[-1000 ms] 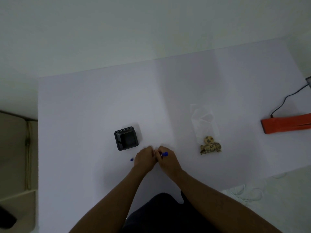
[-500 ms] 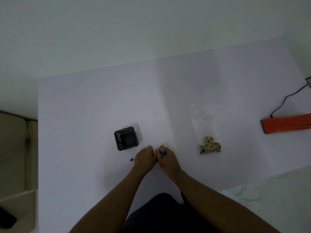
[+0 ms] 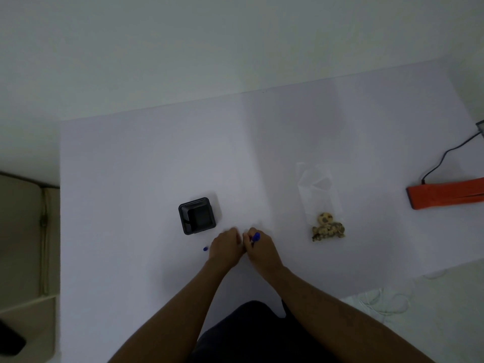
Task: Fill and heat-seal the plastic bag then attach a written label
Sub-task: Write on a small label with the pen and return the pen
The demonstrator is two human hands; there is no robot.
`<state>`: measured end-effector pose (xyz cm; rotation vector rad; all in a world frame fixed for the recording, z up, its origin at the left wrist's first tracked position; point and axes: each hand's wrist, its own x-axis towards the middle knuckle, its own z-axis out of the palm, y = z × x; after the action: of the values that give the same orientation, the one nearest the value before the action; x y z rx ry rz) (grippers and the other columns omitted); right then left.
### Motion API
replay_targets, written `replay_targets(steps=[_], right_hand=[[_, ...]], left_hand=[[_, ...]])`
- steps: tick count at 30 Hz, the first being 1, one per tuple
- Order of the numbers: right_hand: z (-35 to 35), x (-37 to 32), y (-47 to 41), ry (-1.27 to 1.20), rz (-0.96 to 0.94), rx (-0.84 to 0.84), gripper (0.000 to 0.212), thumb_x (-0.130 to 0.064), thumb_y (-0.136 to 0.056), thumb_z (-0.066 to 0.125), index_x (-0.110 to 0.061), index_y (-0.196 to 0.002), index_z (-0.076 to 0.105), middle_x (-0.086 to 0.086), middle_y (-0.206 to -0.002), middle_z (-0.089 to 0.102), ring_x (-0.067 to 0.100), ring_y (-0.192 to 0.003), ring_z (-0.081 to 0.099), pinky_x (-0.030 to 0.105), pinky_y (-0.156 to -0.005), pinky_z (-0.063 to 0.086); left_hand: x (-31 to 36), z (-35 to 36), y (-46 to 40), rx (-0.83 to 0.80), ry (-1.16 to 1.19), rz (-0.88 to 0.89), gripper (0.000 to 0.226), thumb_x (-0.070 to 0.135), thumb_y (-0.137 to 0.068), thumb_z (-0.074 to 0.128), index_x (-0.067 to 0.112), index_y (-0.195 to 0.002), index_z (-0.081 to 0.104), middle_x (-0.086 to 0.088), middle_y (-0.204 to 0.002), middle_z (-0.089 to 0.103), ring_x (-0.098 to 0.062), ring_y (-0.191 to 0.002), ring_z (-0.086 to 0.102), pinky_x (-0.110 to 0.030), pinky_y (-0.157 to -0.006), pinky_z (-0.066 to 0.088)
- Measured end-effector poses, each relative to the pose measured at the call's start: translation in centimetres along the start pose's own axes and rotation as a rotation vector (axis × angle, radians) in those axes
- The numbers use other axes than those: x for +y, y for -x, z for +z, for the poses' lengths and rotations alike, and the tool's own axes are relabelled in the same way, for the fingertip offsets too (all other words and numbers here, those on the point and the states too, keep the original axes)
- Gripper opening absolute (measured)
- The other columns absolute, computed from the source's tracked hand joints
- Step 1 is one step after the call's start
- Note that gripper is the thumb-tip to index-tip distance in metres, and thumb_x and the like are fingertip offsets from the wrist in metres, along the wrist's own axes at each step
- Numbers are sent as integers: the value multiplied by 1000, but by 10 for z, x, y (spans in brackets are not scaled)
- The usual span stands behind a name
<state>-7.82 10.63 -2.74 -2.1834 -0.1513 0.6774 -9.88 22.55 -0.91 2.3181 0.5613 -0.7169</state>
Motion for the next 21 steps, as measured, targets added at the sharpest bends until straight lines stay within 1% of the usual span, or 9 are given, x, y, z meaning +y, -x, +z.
replay_targets(steps=[4,6,11,16,18,21], right_hand=[[0,3,0,-9,21,3,34,-16,-102,48,-17,-68,43,-3,-62,46,7,-53,41,15,-53,37],[1,3,-1,-8,22,-7,32,-17,-102,48,-12,-71,47,0,-64,48,9,-55,43,15,-54,36],[2,5,-2,19,22,-5,32,-17,-103,46,-7,-72,50,3,-66,50,12,-57,45,16,-54,36],[3,5,-1,49,14,-15,30,-16,-101,47,-10,-72,48,1,-66,48,12,-58,43,17,-54,35],[2,4,-1,42,15,-13,30,-16,-101,48,-8,-73,49,2,-66,48,12,-58,44,18,-54,35],[1,5,-2,41,13,-19,30,-13,-101,47,-10,-72,48,-2,-64,45,9,-55,41,17,-53,36]], left_hand=[[0,1,0,10,8,2,25,38,-91,58,16,-82,50,-5,-77,62,-20,-68,59,-35,-68,53],[0,1,0,7,-3,2,24,38,-91,58,15,-83,51,-4,-78,61,-21,-71,61,-36,-69,54],[0,1,-1,4,-2,7,23,36,-90,59,15,-85,52,-5,-78,62,-22,-73,62,-36,-71,55],[-1,2,-2,12,-21,2,22,35,-92,57,16,-84,52,-4,-79,62,-20,-72,61,-37,-73,56],[-2,3,-2,10,-13,-5,21,34,-92,58,16,-83,51,-5,-79,62,-19,-70,58,-34,-70,54],[-2,3,-2,12,-17,-5,21,33,-91,59,16,-83,50,-5,-80,63,-19,-70,59,-33,-68,52]])
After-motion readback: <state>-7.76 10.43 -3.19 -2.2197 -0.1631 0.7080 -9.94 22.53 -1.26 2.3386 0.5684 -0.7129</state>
